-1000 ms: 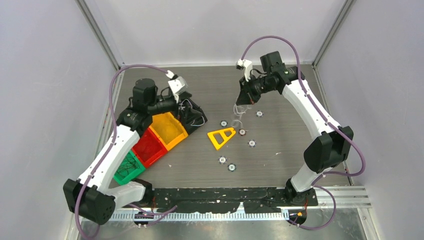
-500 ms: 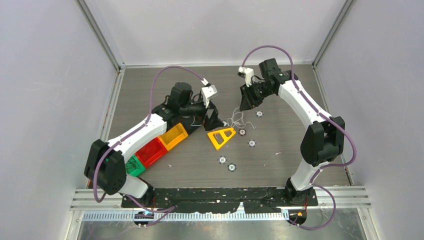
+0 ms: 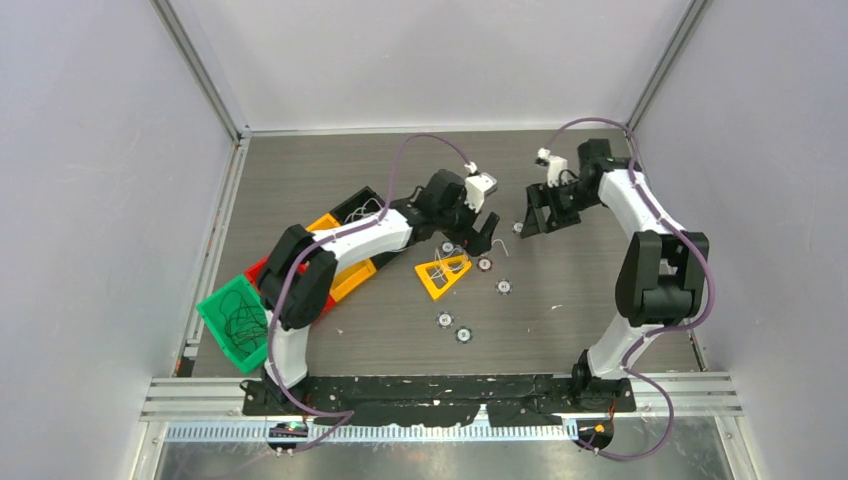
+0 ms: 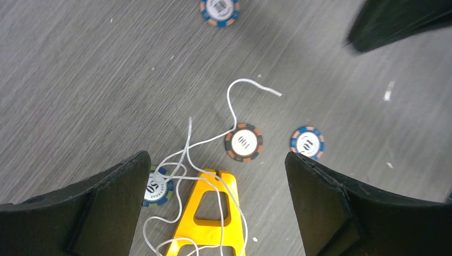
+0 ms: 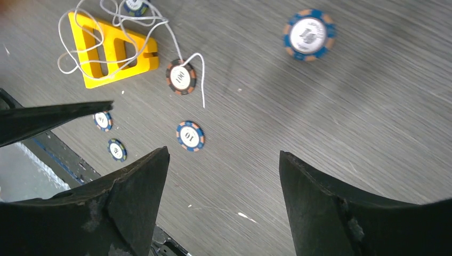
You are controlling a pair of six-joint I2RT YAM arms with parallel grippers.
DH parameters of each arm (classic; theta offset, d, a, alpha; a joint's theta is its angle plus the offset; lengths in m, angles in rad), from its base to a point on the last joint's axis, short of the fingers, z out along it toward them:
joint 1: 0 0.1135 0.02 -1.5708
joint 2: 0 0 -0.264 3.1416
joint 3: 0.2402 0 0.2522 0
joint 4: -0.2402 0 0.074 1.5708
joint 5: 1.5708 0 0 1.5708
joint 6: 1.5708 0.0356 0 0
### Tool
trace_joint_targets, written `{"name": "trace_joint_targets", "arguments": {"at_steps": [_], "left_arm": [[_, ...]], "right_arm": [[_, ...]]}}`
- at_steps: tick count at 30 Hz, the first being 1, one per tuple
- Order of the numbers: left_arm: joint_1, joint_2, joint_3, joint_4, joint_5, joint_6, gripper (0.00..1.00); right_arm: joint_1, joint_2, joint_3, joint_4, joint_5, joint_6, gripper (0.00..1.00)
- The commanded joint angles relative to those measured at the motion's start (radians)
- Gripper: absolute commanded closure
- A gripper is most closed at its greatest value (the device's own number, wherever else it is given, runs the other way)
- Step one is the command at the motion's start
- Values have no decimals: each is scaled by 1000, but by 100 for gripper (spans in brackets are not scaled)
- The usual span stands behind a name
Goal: Untangle the cables
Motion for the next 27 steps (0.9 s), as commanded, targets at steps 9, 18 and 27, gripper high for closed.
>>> {"name": "trace_joint_targets", "arguments": {"at_steps": [9,18,27], "left_arm": [[-35,106,107,-225,-225,53,4],[-33,202,212,-264,-137,84,36],[-10,177,273,-304,-53,75,96]], "right_arm": [[-120,-78,36,-82,-107,-61,18],[-153,-53,59,-121,-132,-74,21],[-165,-44,69,-139,-143,-74,23]]}}
